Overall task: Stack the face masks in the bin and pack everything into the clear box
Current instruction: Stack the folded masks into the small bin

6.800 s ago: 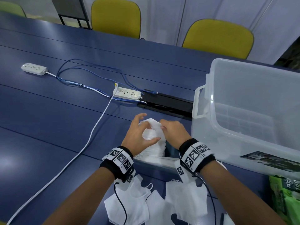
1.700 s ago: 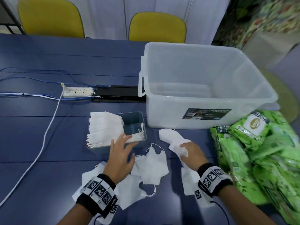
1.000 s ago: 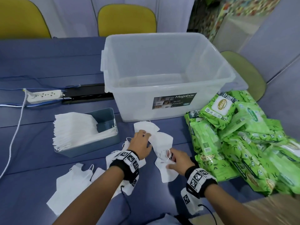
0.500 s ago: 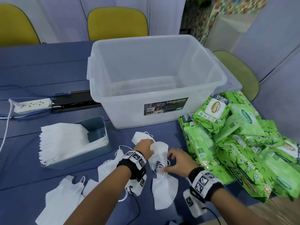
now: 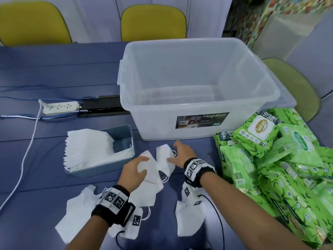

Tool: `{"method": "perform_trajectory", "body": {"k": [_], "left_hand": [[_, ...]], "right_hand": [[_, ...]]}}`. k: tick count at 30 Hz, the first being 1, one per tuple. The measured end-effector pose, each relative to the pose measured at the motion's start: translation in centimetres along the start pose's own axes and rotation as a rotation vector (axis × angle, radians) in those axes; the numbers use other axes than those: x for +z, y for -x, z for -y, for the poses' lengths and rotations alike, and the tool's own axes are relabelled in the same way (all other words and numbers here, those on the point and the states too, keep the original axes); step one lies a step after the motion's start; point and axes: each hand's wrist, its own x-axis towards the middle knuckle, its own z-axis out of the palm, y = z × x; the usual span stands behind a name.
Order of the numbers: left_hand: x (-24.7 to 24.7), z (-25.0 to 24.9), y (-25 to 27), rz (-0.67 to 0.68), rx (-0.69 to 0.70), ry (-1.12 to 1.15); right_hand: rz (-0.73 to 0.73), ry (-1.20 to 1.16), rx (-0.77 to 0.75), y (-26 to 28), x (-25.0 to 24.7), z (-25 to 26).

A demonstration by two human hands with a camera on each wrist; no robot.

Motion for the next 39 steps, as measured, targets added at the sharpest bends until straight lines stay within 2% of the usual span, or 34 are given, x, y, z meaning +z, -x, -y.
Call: {"method": "perform_trajectory", "body": {"k": [6, 12, 17, 19, 22, 24, 26, 29, 32, 35, 37, 39], "left_hand": [[0.1, 1.0, 2.4, -0.087, -0.091, -0.016], [0.2, 0.1, 3.4, -0.074, -0.060, -0.082], [0.1, -2.3, 3.0, -0.097, 0.073, -0.131], [0.4, -3.7, 3.0, -0.107, 0.157, -0.141], [1.3, -6.0, 3.5, -0.083, 0.297, -0.162], [1.9, -7.3, 3.9, -0.027, 0.330, -0.150], [2.4, -8.2, 4.3, 0.014, 0.320, -0.138], [2.6, -8.8, 4.6, -0.037, 0.261, -0.057], [2.2, -8.8, 4.5, -0.080, 0.192, 0.072], [1.5, -8.5, 4.4, -0.084, 0.192, 0.167], [1.0, -8.3, 4.4, -0.094, 0.195, 0.206], [0.6, -8.3, 4.6, -0.082, 0.182, 0.259]], "right_hand": [[0.006, -0.030, 0.043, 0.2, 1.4, 0.5], [-0.117, -0.195, 0.035, 1.7, -0.2, -0.9], [-0.194, -0.293, -0.029, 3.7, -1.9, -1.9], [-0.186, -0.427, -0.050, 4.9, -2.2, -1.8], [-0.198, -0.514, -0.183, 7.2, -2.8, -1.0], [-0.170, -0.524, -0.245, 8.1, -3.0, -0.2], [-0.146, -0.505, -0.239, 8.7, -3.1, 0.2], [-0.151, -0.519, -0.200, 9.7, -3.0, 0.7], [-0.109, -0.659, -0.173, 10.5, -3.3, 0.8], [-0.071, -0.803, -0.164, 11.2, -4.2, 0.4], [-0.044, -0.772, -0.205, 11.8, -4.8, 0.1], [-0.086, -0.671, -0.246, 12.0, -5.1, -0.5]]}}
